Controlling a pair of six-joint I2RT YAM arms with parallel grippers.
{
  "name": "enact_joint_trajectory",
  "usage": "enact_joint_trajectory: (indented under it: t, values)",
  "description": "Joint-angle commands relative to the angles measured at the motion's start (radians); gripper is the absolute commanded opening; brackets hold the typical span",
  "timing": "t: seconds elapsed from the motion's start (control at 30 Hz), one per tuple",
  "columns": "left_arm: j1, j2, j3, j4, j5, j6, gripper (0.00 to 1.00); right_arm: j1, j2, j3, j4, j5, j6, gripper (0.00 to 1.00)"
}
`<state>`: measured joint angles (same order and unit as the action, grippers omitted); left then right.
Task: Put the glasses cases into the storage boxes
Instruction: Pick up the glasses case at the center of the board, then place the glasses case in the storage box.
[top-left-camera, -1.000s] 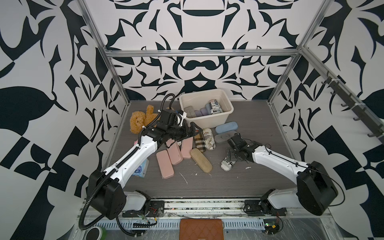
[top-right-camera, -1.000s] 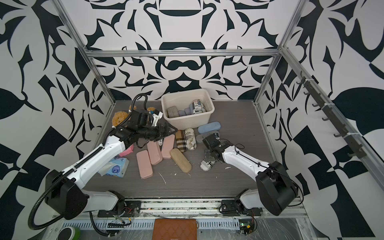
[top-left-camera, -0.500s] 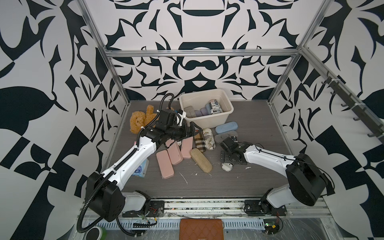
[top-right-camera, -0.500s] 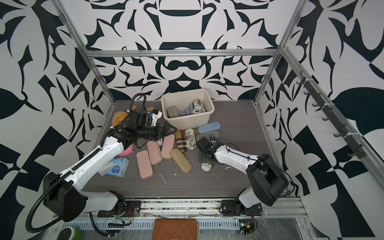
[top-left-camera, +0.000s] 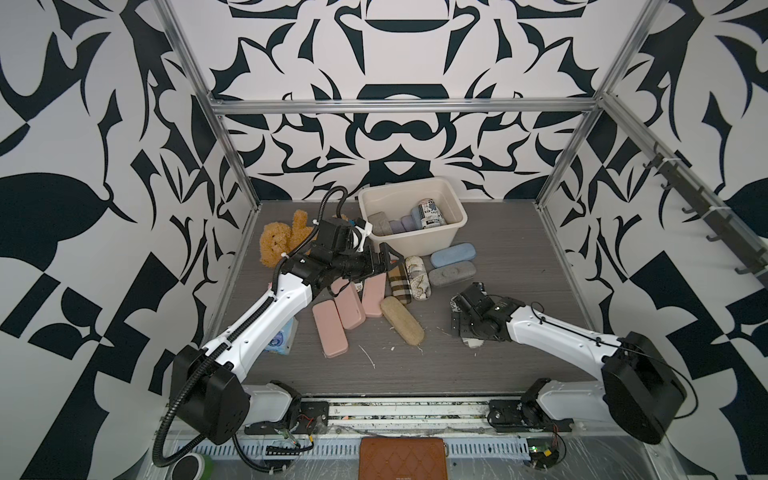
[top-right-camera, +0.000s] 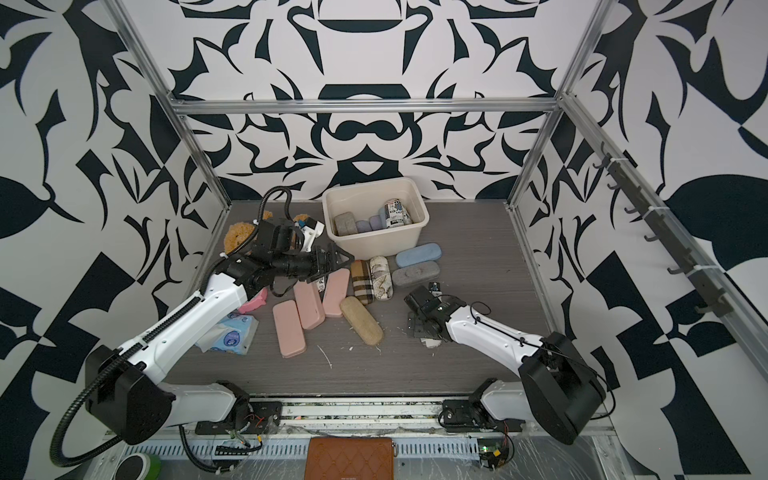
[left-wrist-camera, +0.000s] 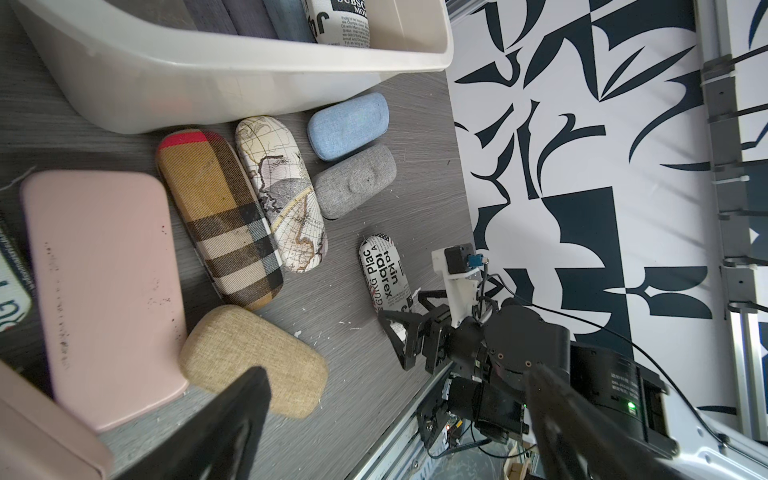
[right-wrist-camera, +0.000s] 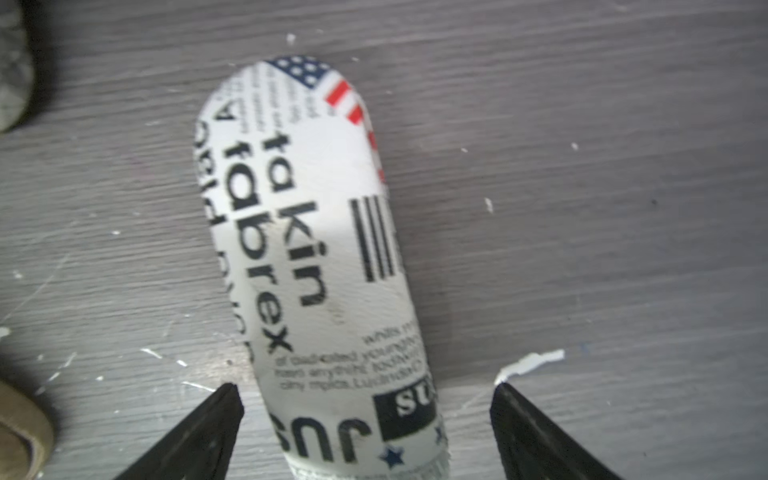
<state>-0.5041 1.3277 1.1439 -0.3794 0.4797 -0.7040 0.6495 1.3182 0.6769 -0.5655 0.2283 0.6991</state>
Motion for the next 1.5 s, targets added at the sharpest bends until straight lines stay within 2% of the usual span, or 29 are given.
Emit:
enact_joint_trajectory:
  t: [0.0, 0.2, 0.37, 0.47, 0.63, 0.73, 0.8, 0.9, 1.0, 1.13, 1.33, 1.4, 1.47]
  values:
    - [0.002, -0.024, 0.002, 0.003, 0.001, 0.001, 0.99, -0.01, 0.065, 0.057, 0.016, 0.001, -0.102, 0.96]
    - [0.003, -0.026, 0.004, 0.0, 0.001, 0.004, 0.99, -0.013, 0.148, 0.073, 0.041, 0.069, -0.147, 0.89]
    - [0.003, -0.021, 0.007, -0.001, 0.0, 0.007, 0.99, -0.014, 0.171, 0.06, 0.09, 0.044, -0.165, 0.75]
    - [0.003, -0.019, 0.008, -0.008, -0.015, 0.012, 0.99, -0.014, 0.147, 0.095, 0.054, 0.038, -0.173, 0.68]
    - [0.017, -0.025, 0.02, -0.033, -0.048, 0.02, 0.99, -0.01, 0.017, 0.237, -0.019, 0.063, -0.198, 0.63]
    - [0.038, -0.046, 0.021, -0.063, -0.142, 0.033, 0.99, -0.01, -0.002, 0.405, -0.058, 0.063, -0.251, 0.62]
    - [0.066, -0.089, 0.014, -0.078, -0.226, 0.023, 0.99, -0.01, 0.042, 0.553, -0.078, 0.063, -0.303, 0.62]
    - [0.11, -0.12, -0.012, -0.077, -0.323, -0.036, 0.99, -0.014, 0.19, 0.805, -0.075, 0.045, -0.389, 0.62]
    - [0.138, -0.137, -0.038, -0.063, -0.36, -0.057, 0.99, -0.027, 0.395, 1.08, -0.075, 0.012, -0.441, 0.63]
    - [0.142, -0.131, -0.047, -0.052, -0.349, -0.058, 0.99, -0.082, 0.69, 1.414, -0.068, -0.156, -0.377, 0.62]
    - [0.142, -0.104, -0.053, -0.04, -0.303, -0.069, 0.99, -0.106, 1.13, 2.073, -0.289, -0.179, -0.368, 0.62]
    - [0.142, -0.097, -0.046, -0.041, -0.283, -0.065, 0.99, -0.115, 1.196, 2.12, -0.307, -0.165, -0.37, 0.62]
    - [0.142, -0.093, -0.041, -0.044, -0.278, -0.065, 0.99, -0.128, 1.189, 2.035, -0.258, -0.172, -0.368, 0.62]
